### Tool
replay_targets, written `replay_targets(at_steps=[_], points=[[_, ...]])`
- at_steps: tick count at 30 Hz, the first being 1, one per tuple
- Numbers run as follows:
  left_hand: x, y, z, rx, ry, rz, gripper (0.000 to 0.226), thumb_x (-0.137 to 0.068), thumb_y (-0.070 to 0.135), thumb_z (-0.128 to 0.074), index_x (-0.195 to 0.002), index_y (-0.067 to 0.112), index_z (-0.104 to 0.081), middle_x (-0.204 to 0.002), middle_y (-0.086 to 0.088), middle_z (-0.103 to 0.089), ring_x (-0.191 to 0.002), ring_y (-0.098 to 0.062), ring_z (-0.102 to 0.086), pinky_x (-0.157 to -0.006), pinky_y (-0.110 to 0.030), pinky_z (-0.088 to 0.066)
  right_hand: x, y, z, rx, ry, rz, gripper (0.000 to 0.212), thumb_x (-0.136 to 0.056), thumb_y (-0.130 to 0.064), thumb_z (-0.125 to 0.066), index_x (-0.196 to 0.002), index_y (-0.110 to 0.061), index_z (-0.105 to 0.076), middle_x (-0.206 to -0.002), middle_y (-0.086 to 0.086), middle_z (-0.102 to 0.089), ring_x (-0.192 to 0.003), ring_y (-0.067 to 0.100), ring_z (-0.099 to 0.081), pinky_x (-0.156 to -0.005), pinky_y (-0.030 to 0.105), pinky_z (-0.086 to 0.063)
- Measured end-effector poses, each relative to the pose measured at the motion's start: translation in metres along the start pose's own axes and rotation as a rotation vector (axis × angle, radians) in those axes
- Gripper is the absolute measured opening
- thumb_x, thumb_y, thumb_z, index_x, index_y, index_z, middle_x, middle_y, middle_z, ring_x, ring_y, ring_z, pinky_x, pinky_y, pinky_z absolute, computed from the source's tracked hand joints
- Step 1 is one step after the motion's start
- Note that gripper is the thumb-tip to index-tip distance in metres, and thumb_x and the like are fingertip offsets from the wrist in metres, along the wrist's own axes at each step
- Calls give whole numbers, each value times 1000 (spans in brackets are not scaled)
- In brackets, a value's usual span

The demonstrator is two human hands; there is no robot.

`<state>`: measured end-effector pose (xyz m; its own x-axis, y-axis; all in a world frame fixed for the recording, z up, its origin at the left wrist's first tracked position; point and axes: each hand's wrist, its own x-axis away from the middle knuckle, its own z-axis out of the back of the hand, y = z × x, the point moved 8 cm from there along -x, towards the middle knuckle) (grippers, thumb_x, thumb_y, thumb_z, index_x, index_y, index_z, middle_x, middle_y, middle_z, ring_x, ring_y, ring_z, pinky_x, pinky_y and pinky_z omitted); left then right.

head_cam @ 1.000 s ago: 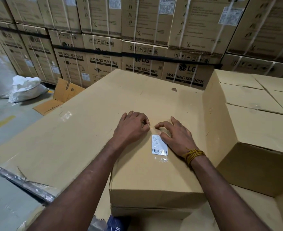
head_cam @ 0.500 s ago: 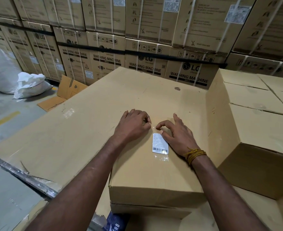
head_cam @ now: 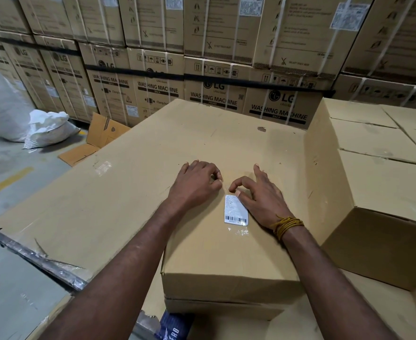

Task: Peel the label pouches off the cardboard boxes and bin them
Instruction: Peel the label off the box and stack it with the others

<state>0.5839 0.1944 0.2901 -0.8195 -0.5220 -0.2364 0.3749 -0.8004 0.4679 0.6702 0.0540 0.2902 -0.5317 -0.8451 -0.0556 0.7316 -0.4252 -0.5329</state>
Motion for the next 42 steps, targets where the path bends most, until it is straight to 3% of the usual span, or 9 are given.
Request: replay_targets(at_steps=[3,9,13,18,22,27,31,42], points=[[0,0,0,5,0,-1,5,-93,31,-50,-94,35,-53,-122,8,-59,-129,-13,-41,-119,-40,-15,1,0,0,2,-18,9,27,-101,-34,-46,-121,-50,-55,-167,4,0,-154,23,2,-121,42,-5],[0,0,0,-1,3,-1,6,-92,32,-50,-94,36,-54,-121,9,-60,-127,-13,-43,-119,-40,-16,0,2,0,-12,5,-11,20,-100,-35,-48,-114,-46,-58,-167,4,-3,-154,23,0,-120,41,-7],[0,0,1,-5,4,-2,5,-92,32,-50,-94,36,-53,-121,9,-60,-126,-12,-43,-118,-40,-17,1,5,0,-14,15,-34,25,-100,-38,-49,-122,-47,-55,-167,5,-3,-154,22,0,-120,42,-9],[0,0,1,-3,0,1,5,-92,33,-50,-94,36,-53,-121,9,-59,-127,-12,-43,-119,-40,-16,0,7,1,-28,28,-49,21,-99,-39,-51,-118,-42,-56,-167,6,-4,-154,21,0,-120,41,-9],[0,-1,-1,-8,-9,-1,6,-92,33,-50,-94,37,-52,-122,9,-59,-129,-14,-42,-120,-42,-17,0,7,-1,-9,16,-45,28,-99,-42,-50,-128,-44,-52,-167,6,-2,-154,22,0,-120,40,-9],[0,-1,-1,-7,-6,-5,6,-91,32,-49,-93,38,-51,-122,8,-60,-129,-14,-42,-119,-43,-17,0,8,0,-30,33,-57,17,-99,-40,-52,-115,-40,-55,-167,7,-5,-154,22,-1,-120,38,-9],[-1,-1,-1,-12,-7,-8,6,-92,32,-50,-93,38,-51,-123,8,-60,-128,-14,-42,-119,-42,-17,0,8,0,-17,27,-53,27,-99,-43,-51,-126,-41,-53,-167,7,-3,-154,21,0,-120,37,-10],[0,1,0,-2,3,-12,6,-92,31,-50,-95,35,-53,-122,8,-59,-128,-14,-43,-120,-42,-16,-2,13,2,-32,56,-94,16,-95,-48,-56,-108,-38,-57,-165,8,-14,-154,19,-3,-118,37,-13]])
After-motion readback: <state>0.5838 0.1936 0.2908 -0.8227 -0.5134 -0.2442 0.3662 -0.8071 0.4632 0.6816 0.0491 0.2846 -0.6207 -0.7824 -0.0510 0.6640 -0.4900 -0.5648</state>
